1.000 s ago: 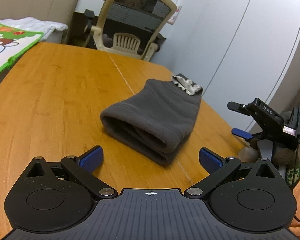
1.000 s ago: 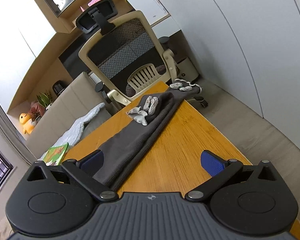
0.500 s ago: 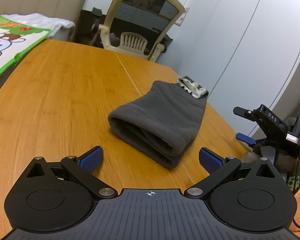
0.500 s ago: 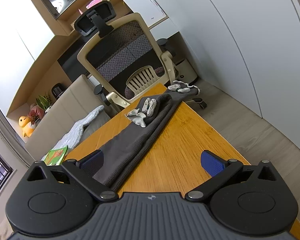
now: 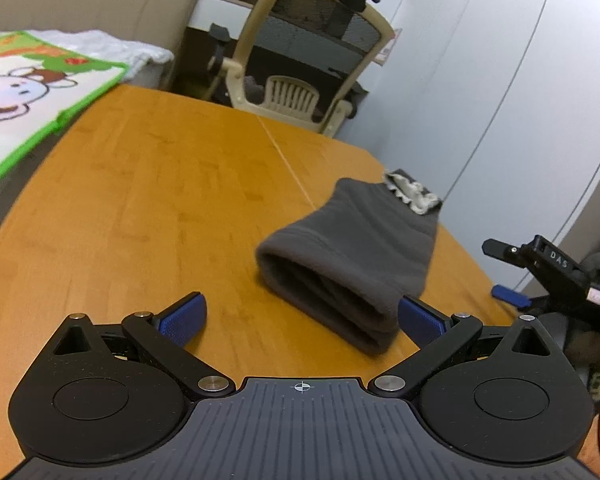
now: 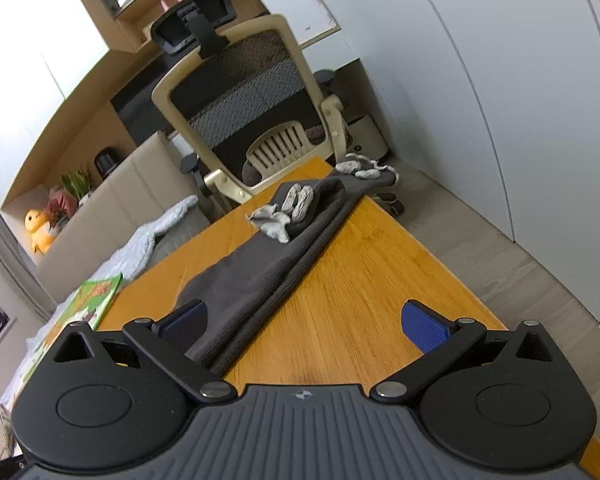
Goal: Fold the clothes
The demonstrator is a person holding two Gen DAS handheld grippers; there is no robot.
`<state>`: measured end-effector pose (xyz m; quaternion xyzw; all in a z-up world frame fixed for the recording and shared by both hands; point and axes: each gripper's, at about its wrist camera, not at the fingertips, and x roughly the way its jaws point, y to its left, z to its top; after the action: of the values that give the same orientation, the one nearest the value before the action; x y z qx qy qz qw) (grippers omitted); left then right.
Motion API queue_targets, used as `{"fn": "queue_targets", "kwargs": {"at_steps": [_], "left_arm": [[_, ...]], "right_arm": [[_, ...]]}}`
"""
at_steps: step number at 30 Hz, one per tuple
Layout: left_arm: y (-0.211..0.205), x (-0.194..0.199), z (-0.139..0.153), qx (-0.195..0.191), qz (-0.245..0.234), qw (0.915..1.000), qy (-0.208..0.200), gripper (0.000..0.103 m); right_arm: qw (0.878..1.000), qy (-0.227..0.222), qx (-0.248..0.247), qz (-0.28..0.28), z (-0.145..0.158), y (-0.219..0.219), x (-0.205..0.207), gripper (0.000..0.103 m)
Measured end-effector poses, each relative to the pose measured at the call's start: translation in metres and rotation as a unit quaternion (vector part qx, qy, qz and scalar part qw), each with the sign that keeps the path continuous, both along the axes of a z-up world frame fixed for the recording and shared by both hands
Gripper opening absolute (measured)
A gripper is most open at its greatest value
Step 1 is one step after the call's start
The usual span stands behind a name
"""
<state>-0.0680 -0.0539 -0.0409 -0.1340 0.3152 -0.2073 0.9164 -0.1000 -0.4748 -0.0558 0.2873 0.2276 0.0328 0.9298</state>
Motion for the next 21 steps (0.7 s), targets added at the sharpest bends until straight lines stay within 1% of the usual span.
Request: {"fn": "queue_targets", "kwargs": {"at_steps": [2,5,10,12,16,21], "left_arm": [[0.003,-0.002,0.000,0.012,0.003,0.9999,-0.002,0.103],[0.007,-0.006,0.002,0.044,0.006,0.9990,-0.003,0.103],[0.020,-0.013,0.003,0.071,0.010,0.9974,-0.007,0.103],[0.021,-0.012,0.004,0.075,0.016,0.9971,-0.006,0.103],[0.020,-0.008,0.005,0.078,0.019,0.9967,-0.003,0.103],[0.024,-0.011,0.006,0.072,0.021,0.9971,-0.008,0.103]], "right_arm": [[1.000,0.006,-0.017,0.012,0.002,0.005,0.002,0.103],[0.999,0.008,-0.027,0.028,0.004,0.012,0.000,0.103],[0.998,0.004,-0.026,0.048,0.001,0.022,-0.025,0.103],[0.998,-0.003,-0.009,0.055,-0.001,0.022,-0.034,0.103],[0.998,-0.004,-0.005,0.068,-0.001,0.023,-0.036,0.103],[0.997,-0.002,0.004,0.077,0.010,0.021,-0.031,0.103]]}}
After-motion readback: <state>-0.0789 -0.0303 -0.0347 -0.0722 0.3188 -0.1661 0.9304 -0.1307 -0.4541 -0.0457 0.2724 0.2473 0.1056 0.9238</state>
